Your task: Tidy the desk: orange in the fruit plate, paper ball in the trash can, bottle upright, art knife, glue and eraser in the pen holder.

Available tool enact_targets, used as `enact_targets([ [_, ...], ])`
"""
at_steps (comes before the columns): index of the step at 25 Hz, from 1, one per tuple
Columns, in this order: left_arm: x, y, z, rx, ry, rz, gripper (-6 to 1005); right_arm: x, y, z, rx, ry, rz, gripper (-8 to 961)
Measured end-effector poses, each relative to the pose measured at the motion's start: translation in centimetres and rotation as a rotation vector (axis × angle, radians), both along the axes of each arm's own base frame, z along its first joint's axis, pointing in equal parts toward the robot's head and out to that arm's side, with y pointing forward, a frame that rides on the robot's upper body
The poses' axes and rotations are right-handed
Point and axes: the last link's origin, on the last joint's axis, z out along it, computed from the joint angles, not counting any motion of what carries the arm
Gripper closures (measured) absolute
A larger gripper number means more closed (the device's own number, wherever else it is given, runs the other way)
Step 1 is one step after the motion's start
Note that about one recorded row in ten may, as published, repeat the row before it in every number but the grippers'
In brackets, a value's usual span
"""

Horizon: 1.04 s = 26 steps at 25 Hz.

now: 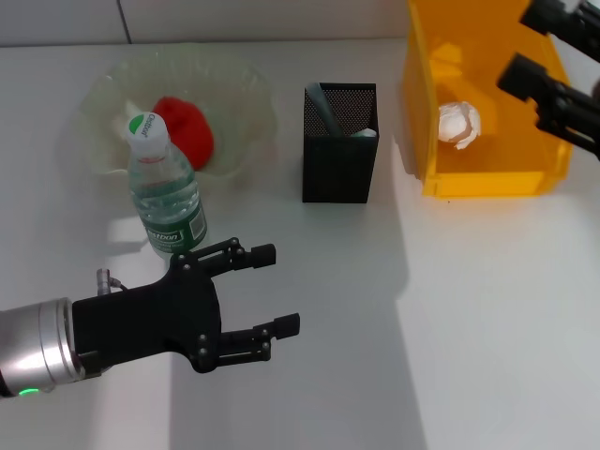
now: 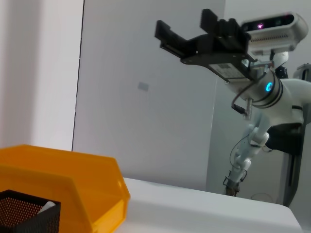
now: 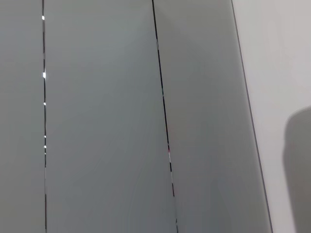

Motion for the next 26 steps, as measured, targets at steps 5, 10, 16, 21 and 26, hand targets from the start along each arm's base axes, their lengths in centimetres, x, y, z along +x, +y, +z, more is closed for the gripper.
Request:
enact_targets([
  [5, 0.0, 0.2, 0.2, 0.005, -0.001, -0.003, 199, 4.6, -2.8, -2.2, -0.094, -0.116, 0.001, 209],
  [10, 0.1, 0.4, 0.3, 0.002, 0.0, -0.001, 199, 6.4, -3.8, -5.6, -0.278, -0.26, -0.038, 216],
  [16, 0.0, 0.3, 0.4, 0.0, 0.001, 0.003, 199, 6.5, -3.8, -7.0, -0.358, -0.289, -0.035, 222],
  [21, -0.2, 0.1, 0.4, -0.001, 0.0, 0.008, 199, 6.5, -3.8, -7.3, -0.375, -0.304, -0.029, 222],
  [26, -0.2, 0.0, 0.4, -0.003, -0.002, 0.009, 199, 6.5, -3.6, -7.5, -0.383, -0.314, -0.032, 222],
])
